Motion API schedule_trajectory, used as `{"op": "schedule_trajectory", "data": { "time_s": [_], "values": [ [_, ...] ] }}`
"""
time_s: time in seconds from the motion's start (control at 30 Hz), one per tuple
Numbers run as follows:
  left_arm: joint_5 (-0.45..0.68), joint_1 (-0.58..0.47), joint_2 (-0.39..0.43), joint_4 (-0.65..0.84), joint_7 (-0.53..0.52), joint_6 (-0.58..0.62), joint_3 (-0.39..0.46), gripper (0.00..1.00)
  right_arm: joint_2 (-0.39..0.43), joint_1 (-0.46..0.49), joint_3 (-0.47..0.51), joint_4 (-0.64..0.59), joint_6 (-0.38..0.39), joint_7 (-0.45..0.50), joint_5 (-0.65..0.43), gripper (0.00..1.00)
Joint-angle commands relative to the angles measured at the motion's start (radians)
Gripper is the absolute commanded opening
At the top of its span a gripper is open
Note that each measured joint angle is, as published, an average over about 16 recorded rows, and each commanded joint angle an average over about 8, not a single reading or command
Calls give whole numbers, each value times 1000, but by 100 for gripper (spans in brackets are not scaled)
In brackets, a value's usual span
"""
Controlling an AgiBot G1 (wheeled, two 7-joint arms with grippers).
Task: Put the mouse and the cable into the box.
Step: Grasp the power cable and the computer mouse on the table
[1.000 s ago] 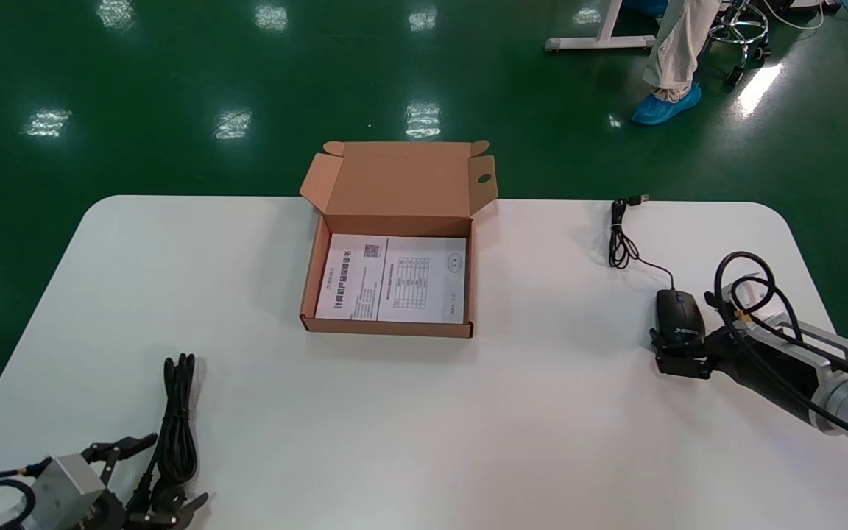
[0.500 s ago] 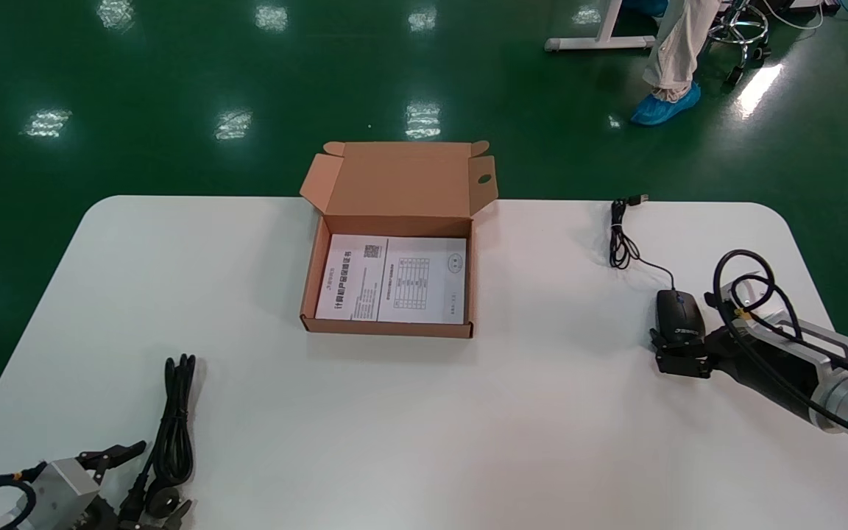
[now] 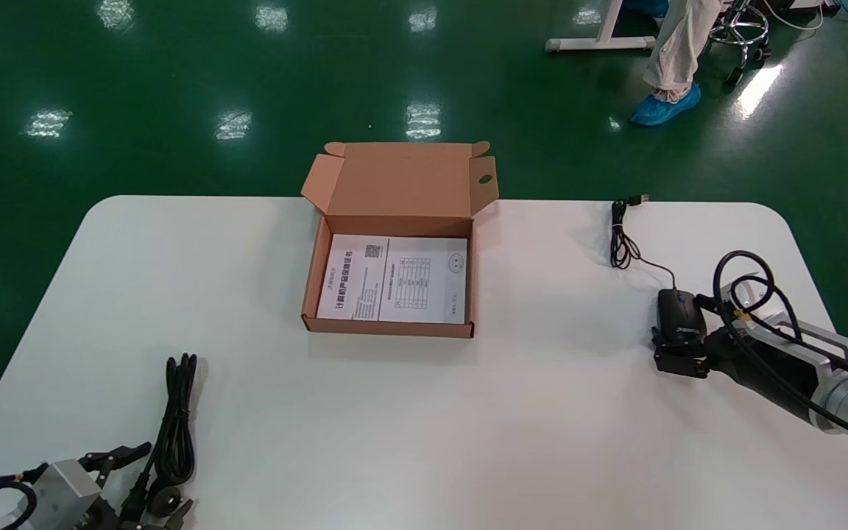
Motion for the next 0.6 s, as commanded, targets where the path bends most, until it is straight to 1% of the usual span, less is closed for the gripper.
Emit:
{"op": "schedule_trajectory", "data": {
  "time_s": [0.03, 0.6],
  "values": [
    [0, 0, 0, 0, 1, 2, 0, 0, 0, 0, 0, 0, 0, 0, 0, 0],
    [-3, -6, 1, 6, 5, 6, -2, 0, 0, -1, 1, 0, 1, -3, 1, 0]
  ]
}}
